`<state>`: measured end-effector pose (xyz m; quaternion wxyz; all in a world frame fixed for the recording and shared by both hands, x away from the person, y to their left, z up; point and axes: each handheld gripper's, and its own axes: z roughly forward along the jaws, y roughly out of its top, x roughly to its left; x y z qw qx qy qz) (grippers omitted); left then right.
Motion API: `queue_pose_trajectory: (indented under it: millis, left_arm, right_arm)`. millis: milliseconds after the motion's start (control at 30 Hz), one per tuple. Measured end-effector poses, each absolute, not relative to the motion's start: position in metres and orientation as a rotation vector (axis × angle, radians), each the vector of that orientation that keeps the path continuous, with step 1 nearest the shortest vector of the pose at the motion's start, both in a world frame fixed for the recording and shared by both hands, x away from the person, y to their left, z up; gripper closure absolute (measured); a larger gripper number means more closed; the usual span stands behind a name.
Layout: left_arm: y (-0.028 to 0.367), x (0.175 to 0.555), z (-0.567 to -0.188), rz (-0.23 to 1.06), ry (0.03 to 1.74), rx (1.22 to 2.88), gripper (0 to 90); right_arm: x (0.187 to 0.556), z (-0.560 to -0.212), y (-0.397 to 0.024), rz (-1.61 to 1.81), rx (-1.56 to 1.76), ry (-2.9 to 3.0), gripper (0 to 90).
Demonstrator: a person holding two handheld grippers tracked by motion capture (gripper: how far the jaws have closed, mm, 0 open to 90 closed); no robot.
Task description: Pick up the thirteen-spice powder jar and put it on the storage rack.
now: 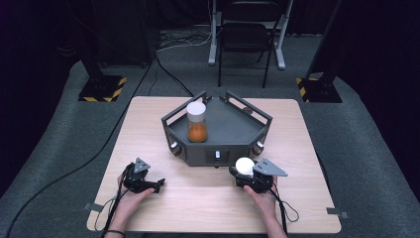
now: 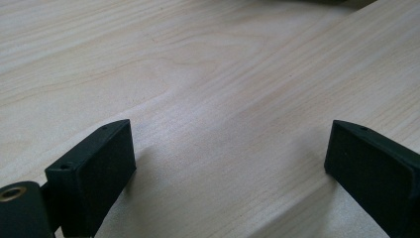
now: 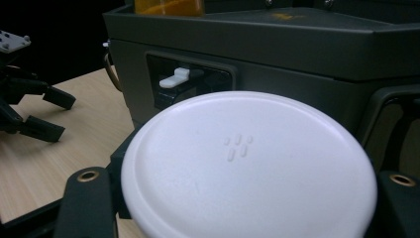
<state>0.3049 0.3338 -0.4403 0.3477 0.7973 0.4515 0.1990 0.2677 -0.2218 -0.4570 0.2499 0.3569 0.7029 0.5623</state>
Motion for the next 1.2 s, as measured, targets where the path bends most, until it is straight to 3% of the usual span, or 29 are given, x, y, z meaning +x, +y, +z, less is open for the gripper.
queue_pose_trajectory:
  millis: [467,1200]
  left_arm:
    - [0.334,0.305,-0.44,0.516,1.171,2.068,5.2]
    - [0.334,0.305,-0.44,0.516,1.171,2.068,5.2]
  right_arm:
    - [0.266,-0.45,-0.221,1.498,0.987,1.914,29.7]
    - [0.27,-0.393,-0.225,1.457,0.966,1.928,29.7]
